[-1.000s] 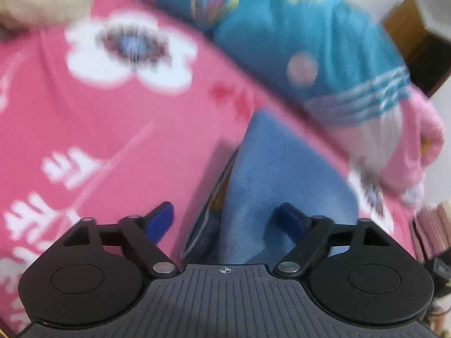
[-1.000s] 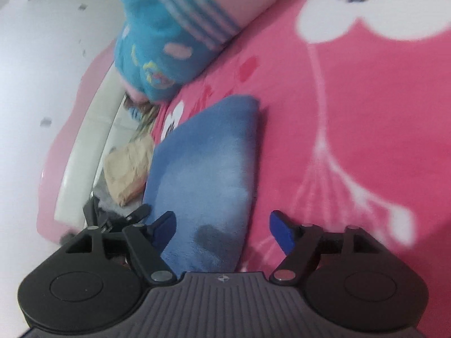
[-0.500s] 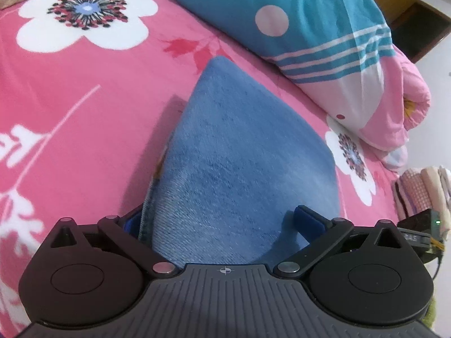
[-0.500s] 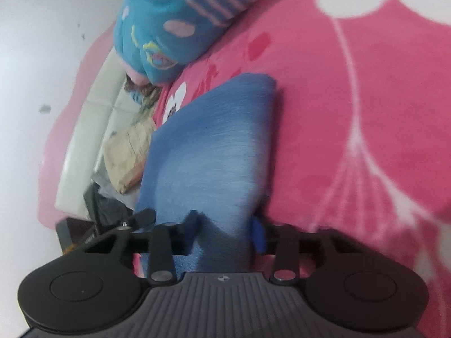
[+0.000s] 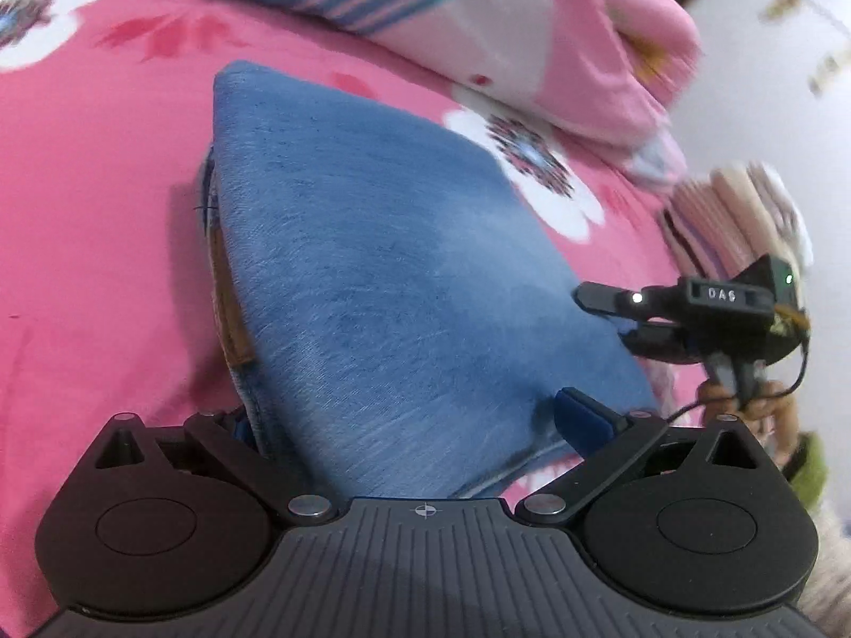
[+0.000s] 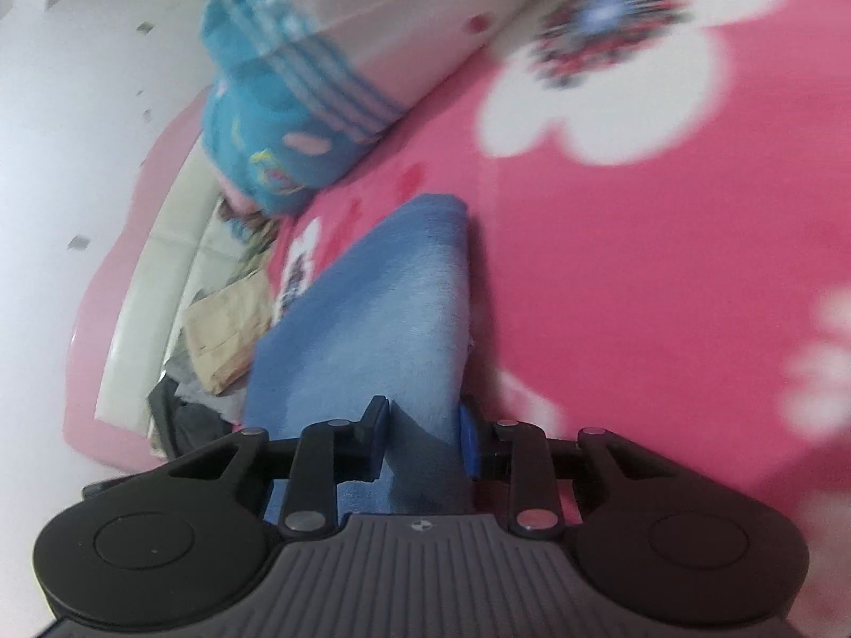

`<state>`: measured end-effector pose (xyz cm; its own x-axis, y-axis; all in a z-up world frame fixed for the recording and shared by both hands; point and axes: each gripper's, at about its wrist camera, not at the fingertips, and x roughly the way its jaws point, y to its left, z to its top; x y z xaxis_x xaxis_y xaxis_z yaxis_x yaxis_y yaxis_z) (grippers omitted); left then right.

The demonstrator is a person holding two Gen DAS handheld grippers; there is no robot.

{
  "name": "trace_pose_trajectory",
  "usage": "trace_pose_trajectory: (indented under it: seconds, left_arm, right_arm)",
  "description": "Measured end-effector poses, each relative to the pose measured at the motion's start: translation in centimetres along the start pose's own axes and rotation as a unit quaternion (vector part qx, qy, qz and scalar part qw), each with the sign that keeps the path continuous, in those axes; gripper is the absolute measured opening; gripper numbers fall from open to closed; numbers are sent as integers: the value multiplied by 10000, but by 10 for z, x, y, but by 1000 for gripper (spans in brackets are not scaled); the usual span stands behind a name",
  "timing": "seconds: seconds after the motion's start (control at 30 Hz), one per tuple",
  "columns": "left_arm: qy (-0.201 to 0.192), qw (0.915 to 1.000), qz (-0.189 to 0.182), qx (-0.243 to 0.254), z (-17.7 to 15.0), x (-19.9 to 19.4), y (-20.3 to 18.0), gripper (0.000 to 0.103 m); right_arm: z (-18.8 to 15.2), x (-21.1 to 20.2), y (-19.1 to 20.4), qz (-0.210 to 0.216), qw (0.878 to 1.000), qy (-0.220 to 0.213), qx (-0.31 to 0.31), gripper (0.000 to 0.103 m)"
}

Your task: Fold clothes

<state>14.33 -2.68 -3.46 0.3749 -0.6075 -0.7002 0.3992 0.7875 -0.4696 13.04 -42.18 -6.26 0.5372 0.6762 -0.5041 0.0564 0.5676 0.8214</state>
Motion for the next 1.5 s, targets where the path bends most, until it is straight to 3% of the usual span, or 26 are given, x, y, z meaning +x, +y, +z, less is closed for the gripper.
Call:
trace_pose_trajectory:
  seconds: [0.07, 0.2, 0.3, 0.4, 0.47, 0.6, 0.67, 0.77, 0.83, 0.93, 1.0, 1.13, 1.27, 1.33, 1.5]
  left_arm:
    - [-147, 9994, 224, 233, -6, -2, -5, 100]
    - [-817, 9953, 516, -110, -8, -43, 20, 97]
    - [-1698, 9809, 902, -287, -5, -86, 27, 94]
    - [-2322, 9683, 925, -13, 0, -107, 8, 84]
    - [-2423, 9659, 786, 458, 2, -103, -17, 79]
    - [-1852, 9679, 1174, 1225, -3, -51, -42, 61]
    - [-1528, 9653, 1392, 1595, -6, -23, -53, 55]
    - [-1463, 9599, 1630, 1747, -13, 0, -47, 56]
    - [-1494, 9588, 1621, 1791, -13, -7, -46, 56]
    - [-1511, 9612, 1513, 1742, -9, -9, -39, 56]
    - [-1549, 9628, 1421, 1697, -10, -15, -33, 56]
    - [-1620, 9621, 1363, 1717, -11, -16, -29, 56]
    - [-1645, 9631, 1329, 1665, -10, -20, -23, 56]
    - [-1655, 9630, 1293, 1689, -9, -21, -20, 56]
    - [-1818, 9588, 1359, 1706, -13, -29, -28, 58]
  right_arm:
    - [-11, -26, -10, -151, 9996, -222, 87, 30]
    - [-35, -83, -1, -429, 9933, -1041, -245, 30]
    - [-53, -108, 23, -623, 9822, -1543, -870, 30]
    - [-71, -107, 59, -806, 9660, -1820, -1647, 30]
    - [-84, -94, 81, -934, 9529, -1893, -2176, 30]
    - [-107, -50, 107, -1206, 9294, -1861, -2952, 30]
    - [-111, -22, 96, -1325, 9336, -1658, -2887, 30]
    - [-108, 4, 67, -1450, 9549, -1196, -2299, 29]
    - [-106, -17, 66, -1150, 9618, -1470, -2001, 29]
    - [-106, -53, 64, -987, 9566, -2077, -1790, 29]
    - [-100, -59, 49, -989, 9609, -2169, -1408, 30]
    - [-103, -25, 15, -497, 9869, -1409, -601, 30]
    - [-115, -28, 38, -895, 9742, -1611, -1300, 31]
    - [-115, -38, 41, -815, 9695, -1889, -1334, 31]
    - [-126, -27, 23, -767, 9762, -1579, -1275, 31]
